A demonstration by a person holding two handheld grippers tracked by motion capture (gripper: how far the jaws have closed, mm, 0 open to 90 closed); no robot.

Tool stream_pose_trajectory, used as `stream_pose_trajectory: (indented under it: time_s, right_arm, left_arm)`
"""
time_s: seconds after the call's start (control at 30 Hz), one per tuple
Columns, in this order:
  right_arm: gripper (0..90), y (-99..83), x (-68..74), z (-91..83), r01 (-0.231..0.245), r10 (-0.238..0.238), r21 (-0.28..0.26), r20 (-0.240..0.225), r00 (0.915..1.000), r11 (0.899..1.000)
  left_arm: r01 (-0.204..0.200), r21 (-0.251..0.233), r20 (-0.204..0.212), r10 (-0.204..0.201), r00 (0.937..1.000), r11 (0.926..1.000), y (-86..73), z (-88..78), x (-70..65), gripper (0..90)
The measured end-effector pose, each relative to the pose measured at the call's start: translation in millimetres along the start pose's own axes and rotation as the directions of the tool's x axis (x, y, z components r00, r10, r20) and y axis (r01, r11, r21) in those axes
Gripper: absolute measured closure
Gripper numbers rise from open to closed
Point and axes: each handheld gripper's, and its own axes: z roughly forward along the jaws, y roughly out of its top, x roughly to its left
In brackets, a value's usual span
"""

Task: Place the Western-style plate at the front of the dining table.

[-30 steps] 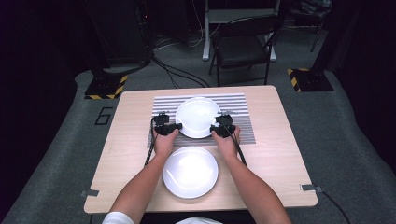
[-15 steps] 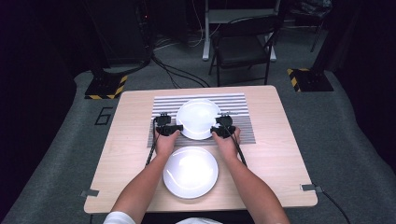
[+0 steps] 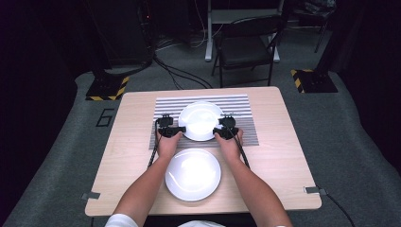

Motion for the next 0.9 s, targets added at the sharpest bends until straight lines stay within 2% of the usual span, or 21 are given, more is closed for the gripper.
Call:
stream_pose_trajectory:
  time_s: [0.13,0.2,0.37,0.4,0.47,0.5,0.53,0.57,0.6,0.7,0.9]
  right_arm:
    - [52.7,0.1,-3.5,1.9,-0.027,0.027,0.011,-0.022,0.9994,1.000]
    - [52.3,-0.1,-2.9,2.1,-0.041,0.041,0.017,-0.019,0.9990,0.999]
    - [50.8,-0.2,-1.2,2.7,-0.040,0.041,0.016,-0.009,0.9991,0.999]
    - [50.1,-0.2,-0.9,2.7,-0.032,0.032,0.014,0.000,0.9995,0.999]
    - [53.6,0.2,3.3,0.7,0.047,-0.047,-0.013,0.053,0.9975,0.999]
    - [53.0,0.2,6.4,-0.1,0.083,-0.083,-0.004,0.067,0.9943,0.997]
    - [53.0,0.2,6.4,-0.1,0.083,-0.083,-0.004,0.067,0.9943,0.997]
    - [52.9,0.2,6.8,0.1,0.068,-0.068,-0.002,0.068,0.9954,0.998]
    - [52.9,0.4,6.4,0.5,0.053,-0.052,-0.006,0.066,0.9965,0.999]
    - [52.8,0.1,6.9,0.0,0.075,-0.075,-0.002,0.069,0.9948,0.997]
    - [51.9,-0.1,6.7,0.3,0.075,-0.075,-0.004,0.068,0.9949,0.997]
  left_arm:
    - [0.013,-0.001,0.009,-0.013,0.9999,0.9999,0.0,0.8,0.8,61.8]
    - [0.009,-0.002,0.009,-0.009,0.9999,1.0000,0.1,1.1,0.8,61.7]
    - [-0.004,0.004,-0.003,0.004,1.0000,1.0000,0.4,0.8,-0.6,61.0]
    - [-0.013,0.002,-0.017,0.013,0.9998,0.9999,0.3,0.7,-1.4,60.0]
    - [-0.056,-0.011,-0.052,0.056,0.9971,0.9984,0.6,-1.0,-4.3,60.4]
    - [-0.070,-0.009,-0.056,0.069,0.9960,0.9975,0.9,-1.3,-4.9,61.6]
    - [-0.070,-0.009,-0.056,0.069,0.9960,0.9975,0.9,-1.3,-4.9,61.5]
    - [-0.053,-0.006,-0.054,0.053,0.9972,0.9986,1.4,-1.2,-4.6,61.7]
    - [-0.053,-0.006,-0.054,0.053,0.9972,0.9986,1.4,-1.2,-4.6,61.7]
    - [-0.059,-0.004,-0.051,0.059,0.9970,0.9983,1.4,-1.3,-4.0,61.6]
    - [-0.053,-0.006,-0.046,0.052,0.9976,0.9986,1.5,-0.6,-3.3,60.9]
